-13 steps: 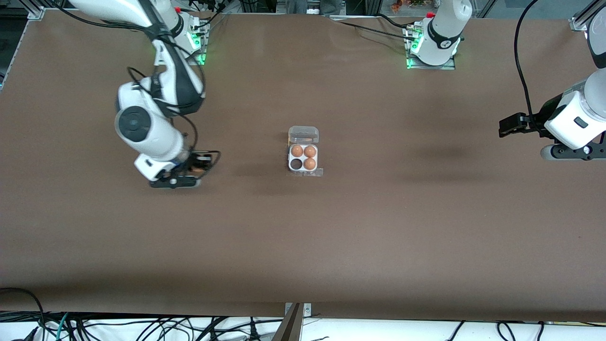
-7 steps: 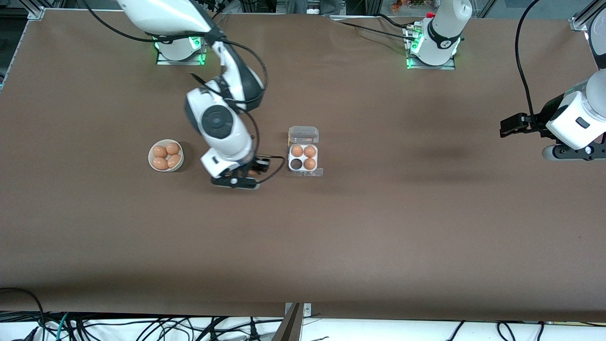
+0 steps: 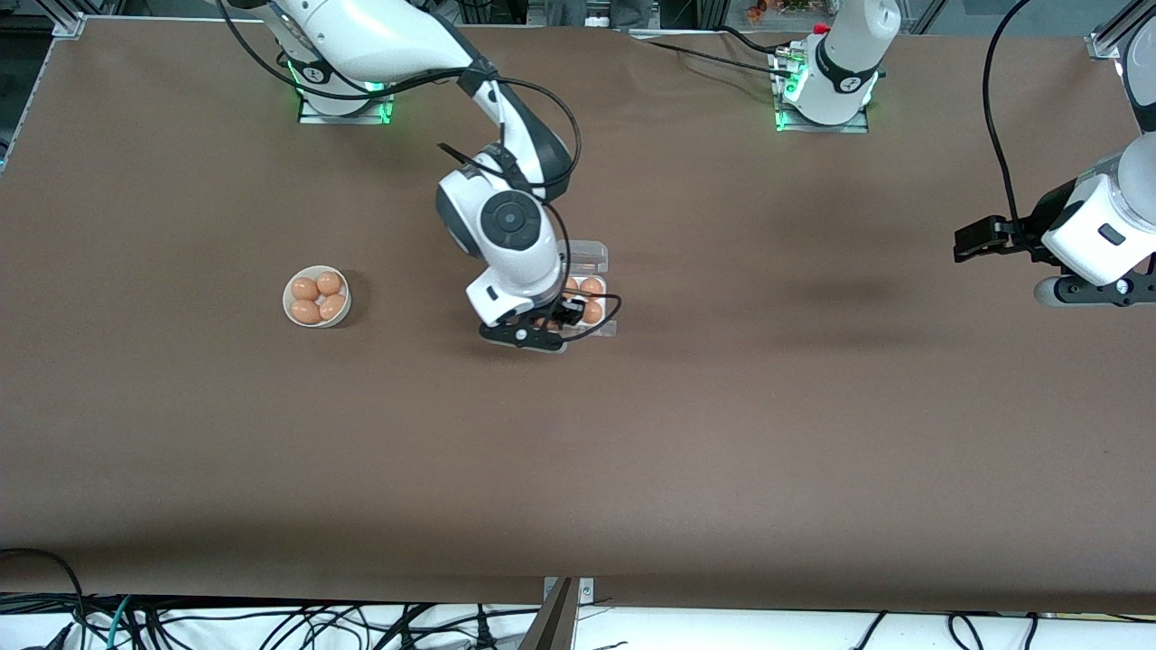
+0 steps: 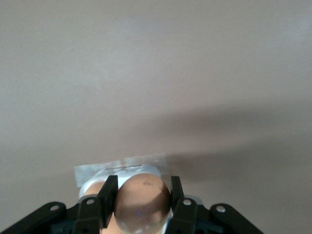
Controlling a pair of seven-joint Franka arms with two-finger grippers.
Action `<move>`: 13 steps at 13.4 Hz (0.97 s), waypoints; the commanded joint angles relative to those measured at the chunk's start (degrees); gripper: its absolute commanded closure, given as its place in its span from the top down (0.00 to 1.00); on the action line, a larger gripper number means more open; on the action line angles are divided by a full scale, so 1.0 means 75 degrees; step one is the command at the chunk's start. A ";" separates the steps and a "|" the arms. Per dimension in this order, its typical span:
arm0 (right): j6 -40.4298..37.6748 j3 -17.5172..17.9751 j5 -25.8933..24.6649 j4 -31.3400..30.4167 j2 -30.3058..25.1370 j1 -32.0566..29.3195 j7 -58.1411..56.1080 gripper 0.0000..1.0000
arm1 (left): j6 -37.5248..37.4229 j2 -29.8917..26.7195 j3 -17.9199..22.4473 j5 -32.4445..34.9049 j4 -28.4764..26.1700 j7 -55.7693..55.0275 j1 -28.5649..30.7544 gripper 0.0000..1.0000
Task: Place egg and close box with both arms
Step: 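Lower the egg into the carton and open the right gripper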
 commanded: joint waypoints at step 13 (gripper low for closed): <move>0.0068 -0.0069 0.0011 0.0160 0.0580 0.0464 -0.0044 0.17 | -0.0089 0.0107 -0.0071 -0.0149 0.0214 0.0201 0.0023 1.00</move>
